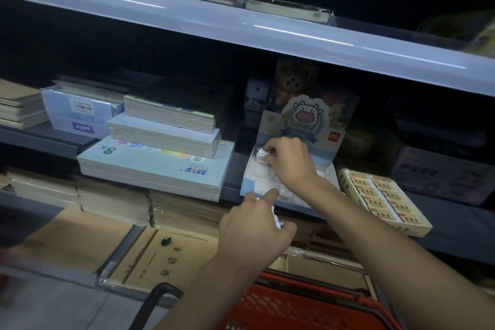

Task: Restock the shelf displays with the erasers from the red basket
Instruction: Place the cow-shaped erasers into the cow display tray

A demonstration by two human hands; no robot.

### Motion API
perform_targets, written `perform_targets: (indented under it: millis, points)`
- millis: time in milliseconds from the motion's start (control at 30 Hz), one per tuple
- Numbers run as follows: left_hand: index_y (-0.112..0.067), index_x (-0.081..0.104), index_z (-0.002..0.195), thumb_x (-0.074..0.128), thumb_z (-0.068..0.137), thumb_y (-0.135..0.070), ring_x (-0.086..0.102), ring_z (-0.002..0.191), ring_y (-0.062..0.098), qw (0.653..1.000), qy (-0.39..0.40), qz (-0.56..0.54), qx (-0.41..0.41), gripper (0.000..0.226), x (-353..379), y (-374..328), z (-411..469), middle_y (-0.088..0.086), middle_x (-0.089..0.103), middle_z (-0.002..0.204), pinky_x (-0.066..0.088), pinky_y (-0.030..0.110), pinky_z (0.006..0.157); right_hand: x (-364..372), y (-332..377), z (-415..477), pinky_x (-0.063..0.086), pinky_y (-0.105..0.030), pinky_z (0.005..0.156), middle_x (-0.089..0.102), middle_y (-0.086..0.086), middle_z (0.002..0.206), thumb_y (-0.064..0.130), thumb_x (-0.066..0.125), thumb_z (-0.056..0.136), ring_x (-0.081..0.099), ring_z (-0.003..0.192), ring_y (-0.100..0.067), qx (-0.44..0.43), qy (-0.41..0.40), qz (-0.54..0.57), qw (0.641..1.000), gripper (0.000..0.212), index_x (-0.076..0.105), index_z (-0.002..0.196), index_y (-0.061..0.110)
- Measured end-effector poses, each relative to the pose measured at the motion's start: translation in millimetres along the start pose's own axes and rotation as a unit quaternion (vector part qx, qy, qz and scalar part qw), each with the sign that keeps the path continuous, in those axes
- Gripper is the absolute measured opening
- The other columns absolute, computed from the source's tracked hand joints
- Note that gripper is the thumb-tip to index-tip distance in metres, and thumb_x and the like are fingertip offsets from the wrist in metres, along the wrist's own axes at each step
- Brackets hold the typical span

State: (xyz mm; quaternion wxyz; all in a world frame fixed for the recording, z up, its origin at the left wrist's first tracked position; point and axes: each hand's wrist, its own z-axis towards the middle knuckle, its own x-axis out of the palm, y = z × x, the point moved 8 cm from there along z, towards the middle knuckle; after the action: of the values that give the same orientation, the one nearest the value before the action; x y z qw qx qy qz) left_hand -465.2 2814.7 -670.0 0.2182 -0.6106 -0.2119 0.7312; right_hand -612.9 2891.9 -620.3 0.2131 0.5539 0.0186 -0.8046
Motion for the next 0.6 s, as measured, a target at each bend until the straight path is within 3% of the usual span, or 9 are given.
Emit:
perform_targets:
  millis: [333,500,600]
  points:
    - [-0.045,0.044,0.151,0.055,0.084,-0.048,0.060,0.114,0.018,0.998,0.015,-0.064,-0.021,0.068,4,-1,-2,-0.010,0.059,0.125,0.047,0.034,0.089,-2,-1,-23,0.055,-0.043,0.089,0.071,-0.008,0.121,0.009,0.061,0.096,0.066,0.108,-0.029,-0.048,0.053,0.027,0.997,0.039,0.065,0.133,0.021]
    - [-0.049,0.045,0.148,0.054,0.081,-0.049,0.062,0.107,0.018,0.995,-0.009,-0.095,-0.015,0.067,-3,-5,-10,-0.011,0.059,0.116,0.054,0.040,0.093,-20,-6,-39,0.053,-0.038,0.095,0.065,-0.004,0.131,0.004,0.064,0.093,0.063,0.113,-0.021,-0.049,0.080,0.070,0.993,0.048,0.062,0.137,0.024]
    - [-0.052,0.053,0.135,0.059,0.076,-0.047,0.064,0.083,0.010,0.975,-0.029,-0.221,-0.018,0.059,-12,-7,-18,-0.012,0.064,0.101,0.056,0.036,0.078,-45,-4,-54,0.054,-0.026,0.088,0.067,0.004,0.124,0.012,0.067,0.096,0.065,0.101,-0.010,-0.034,0.051,0.149,0.987,0.038,0.067,0.131,0.026]
